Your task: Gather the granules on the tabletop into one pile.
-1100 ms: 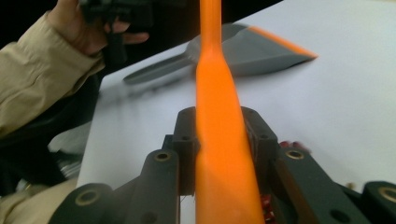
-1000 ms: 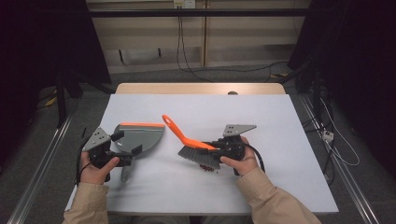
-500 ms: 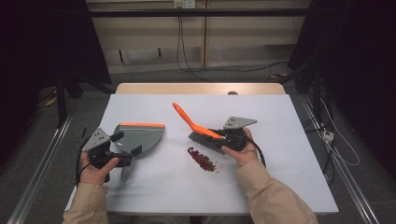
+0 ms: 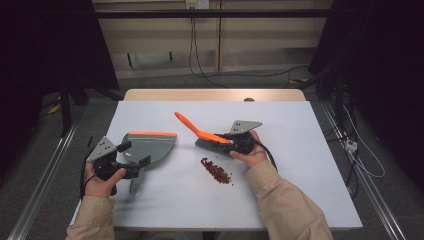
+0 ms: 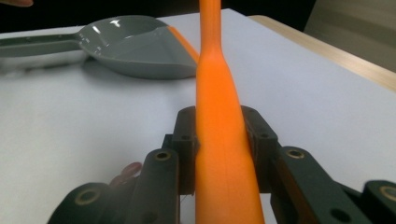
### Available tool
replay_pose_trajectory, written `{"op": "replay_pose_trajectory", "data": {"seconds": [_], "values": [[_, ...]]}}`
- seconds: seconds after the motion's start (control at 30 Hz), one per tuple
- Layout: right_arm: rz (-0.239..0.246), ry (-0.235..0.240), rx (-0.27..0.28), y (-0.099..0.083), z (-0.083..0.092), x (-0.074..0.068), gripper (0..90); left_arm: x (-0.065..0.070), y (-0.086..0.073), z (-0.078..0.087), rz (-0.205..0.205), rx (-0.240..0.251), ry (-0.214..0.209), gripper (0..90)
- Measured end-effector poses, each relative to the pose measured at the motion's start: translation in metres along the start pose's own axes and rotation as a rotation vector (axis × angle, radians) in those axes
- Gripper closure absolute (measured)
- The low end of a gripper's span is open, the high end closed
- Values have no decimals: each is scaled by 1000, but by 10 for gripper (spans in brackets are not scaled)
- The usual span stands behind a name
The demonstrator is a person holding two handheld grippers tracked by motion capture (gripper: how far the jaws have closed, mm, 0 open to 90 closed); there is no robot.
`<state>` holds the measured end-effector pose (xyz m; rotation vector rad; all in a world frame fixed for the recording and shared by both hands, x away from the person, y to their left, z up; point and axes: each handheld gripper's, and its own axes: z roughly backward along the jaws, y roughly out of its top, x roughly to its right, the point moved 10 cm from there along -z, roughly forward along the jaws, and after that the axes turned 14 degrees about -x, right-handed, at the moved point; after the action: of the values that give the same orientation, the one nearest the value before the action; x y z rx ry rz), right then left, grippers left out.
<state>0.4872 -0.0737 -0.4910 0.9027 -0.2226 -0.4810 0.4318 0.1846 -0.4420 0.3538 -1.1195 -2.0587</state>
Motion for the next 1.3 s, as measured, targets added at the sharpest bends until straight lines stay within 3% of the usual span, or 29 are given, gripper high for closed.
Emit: {"op": "replay_pose_trajectory", "data": {"seconds": [0.2,0.47,0.8,1.13,1.3], "values": [[37,27,-44,-2,1,-15,709,1,1,1,-1,8,-1,58],[113,111,-56,-6,8,-33,708,0,0,2,1,4,1,58],[173,142,-68,-14,19,-45,709,0,-1,4,4,2,5,58],[167,152,-71,-19,29,-52,710,3,-4,3,-5,-14,2,58],[118,122,-11,-15,37,-46,710,4,-8,3,-11,-34,-2,59]]}}
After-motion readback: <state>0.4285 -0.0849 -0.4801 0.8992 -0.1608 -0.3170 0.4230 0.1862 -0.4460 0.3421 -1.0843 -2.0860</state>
